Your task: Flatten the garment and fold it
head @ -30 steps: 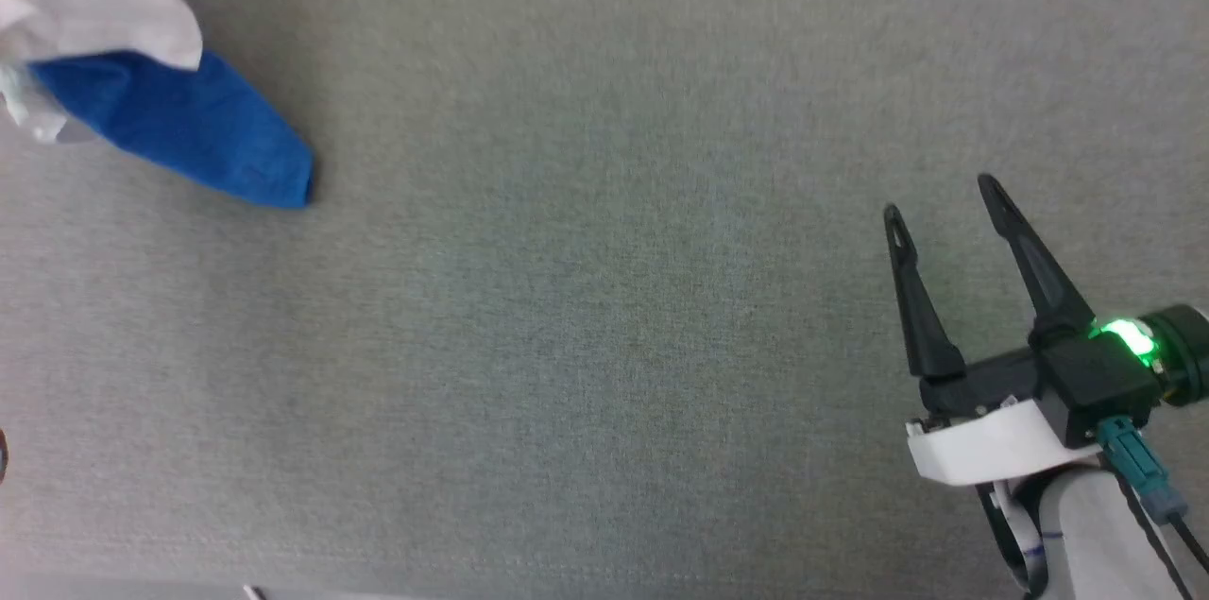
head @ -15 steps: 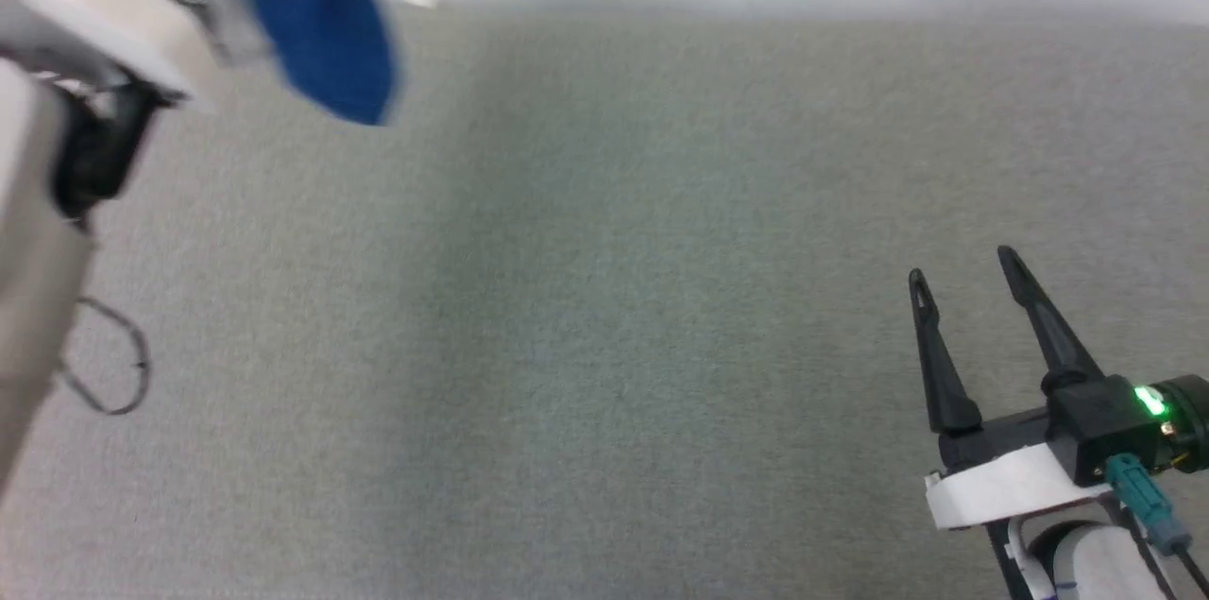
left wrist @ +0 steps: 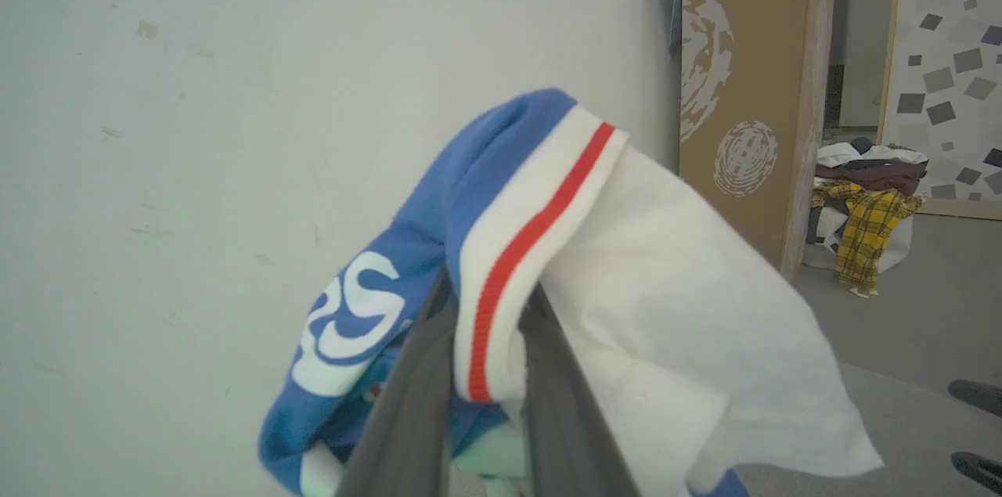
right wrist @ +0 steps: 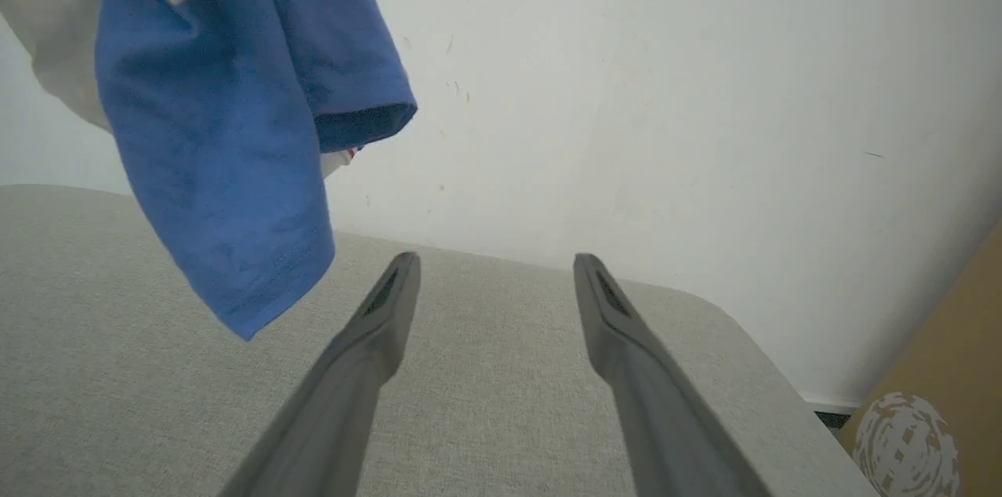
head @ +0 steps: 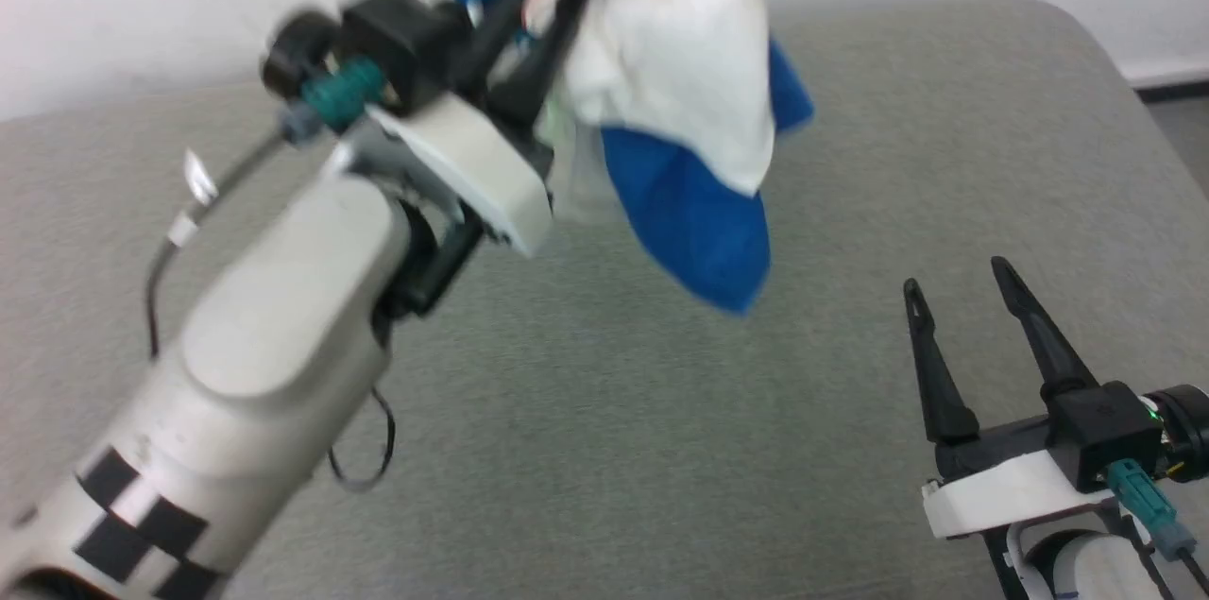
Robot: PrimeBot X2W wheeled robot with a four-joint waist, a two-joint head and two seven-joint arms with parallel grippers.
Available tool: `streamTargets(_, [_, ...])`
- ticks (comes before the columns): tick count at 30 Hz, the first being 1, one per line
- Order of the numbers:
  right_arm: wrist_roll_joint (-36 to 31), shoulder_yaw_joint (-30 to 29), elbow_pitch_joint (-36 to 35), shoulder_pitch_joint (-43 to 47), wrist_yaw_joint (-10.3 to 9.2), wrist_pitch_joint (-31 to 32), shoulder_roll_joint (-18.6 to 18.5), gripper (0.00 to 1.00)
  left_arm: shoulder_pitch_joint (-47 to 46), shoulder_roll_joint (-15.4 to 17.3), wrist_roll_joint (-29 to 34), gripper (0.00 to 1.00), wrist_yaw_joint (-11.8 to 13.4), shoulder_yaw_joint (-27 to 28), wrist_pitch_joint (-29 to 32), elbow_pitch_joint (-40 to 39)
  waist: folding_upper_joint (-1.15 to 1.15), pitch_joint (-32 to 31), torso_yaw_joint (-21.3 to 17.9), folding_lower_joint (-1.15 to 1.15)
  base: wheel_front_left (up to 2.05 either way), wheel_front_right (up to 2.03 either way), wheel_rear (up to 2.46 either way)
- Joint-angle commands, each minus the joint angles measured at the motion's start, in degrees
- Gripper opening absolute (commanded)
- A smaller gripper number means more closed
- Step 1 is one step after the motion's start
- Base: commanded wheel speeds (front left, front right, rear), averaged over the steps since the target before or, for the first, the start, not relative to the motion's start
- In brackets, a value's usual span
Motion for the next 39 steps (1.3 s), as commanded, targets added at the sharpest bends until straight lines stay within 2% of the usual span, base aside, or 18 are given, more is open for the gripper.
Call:
streamTargets(1, [0.6, -0.2, 0.2, 0.5, -0.12, 0.1, 0.1, 1.0, 2.6, -0.4, 0.6, 0.0, 0.6, -0.9, -0.6, 1.7, -0.01, 2.0, -4.4, 0.0, 0.0, 0.0, 0.0])
streamTargets(7, [1.8, -0.4, 1.7, 0.5, -0.12, -0.7, 0.1, 1.0, 11.3, -0.6, 0.2, 0.0, -0.1, -4.9, -1.8, 11.4, -0.01, 4.1, -6.9, 0.0, 0.0, 0.0, 0.0])
streamTargets(13, [1.8, 0.0, 3.2, 0.0, -0.12, -1.3, 0.1, 1.0, 15.4, 0.1, 0.8, 0.0, -2.6, -8.2, -2.1, 21.6, -0.01, 5.9, -6.2, 0.0, 0.0, 0.0, 0.0])
streamTargets(14, [1.8, 0.0, 3.5, -0.1, -0.12, -1.4, 0.1, 1.0, 15.4, -0.1, 1.1, 0.07, -2.7, -8.7, -2.3, 22.9, -0.01, 5.9, -5.9, 0.0, 0.0, 0.0, 0.0])
streamTargets(15, [1.8, 0.0, 3.7, -0.3, -0.12, -1.5, 0.1, 1.0, 15.2, -0.4, 1.5, 1.0, -2.8, -9.0, -2.8, 23.9, -0.01, 5.9, -5.6, 0.0, 0.0, 0.0, 0.0])
streamTargets(22, [1.4, -0.4, 5.0, 0.1, -0.12, -1.1, 0.1, 1.0, 13.7, -2.2, 2.3, 1.0, -2.3, -7.8, -6.7, 25.9, -0.01, 2.7, -1.9, 0.0, 0.0, 0.0, 0.0])
streamTargets(27, [0.5, -1.2, 5.0, 1.7, -0.12, -0.3, 0.1, 1.0, 15.2, -1.1, 1.9, 1.0, -0.1, -3.9, -7.7, 22.2, -0.01, -1.8, 1.3, 0.0, 0.0, 0.0, 0.0])
streamTargets(32, [0.4, -1.9, 4.7, 4.1, -0.12, 0.6, 0.1, 1.0, 21.1, 1.5, 1.1, 1.0, 4.2, 4.3, -7.8, 12.5, -0.01, -5.4, 4.3, 0.0, 0.0, 0.0, 0.0])
streamTargets(38, [1.0, -2.2, 4.6, 6.5, -0.12, 0.7, 0.1, 1.0, 35.0, 2.5, 3.4, 1.0, 9.6, 15.4, -7.8, -2.5, -0.01, -7.5, 6.7, 0.0, 0.0, 0.0, 0.0])
streamTargets(39, [1.0, -2.2, 4.6, 6.5, -0.12, 0.7, 0.1, 1.0, 35.0, 2.5, 3.4, 1.0, 9.6, 15.4, -7.8, -2.5, -0.01, -7.5, 6.7, 0.0, 0.0, 0.0, 0.0])
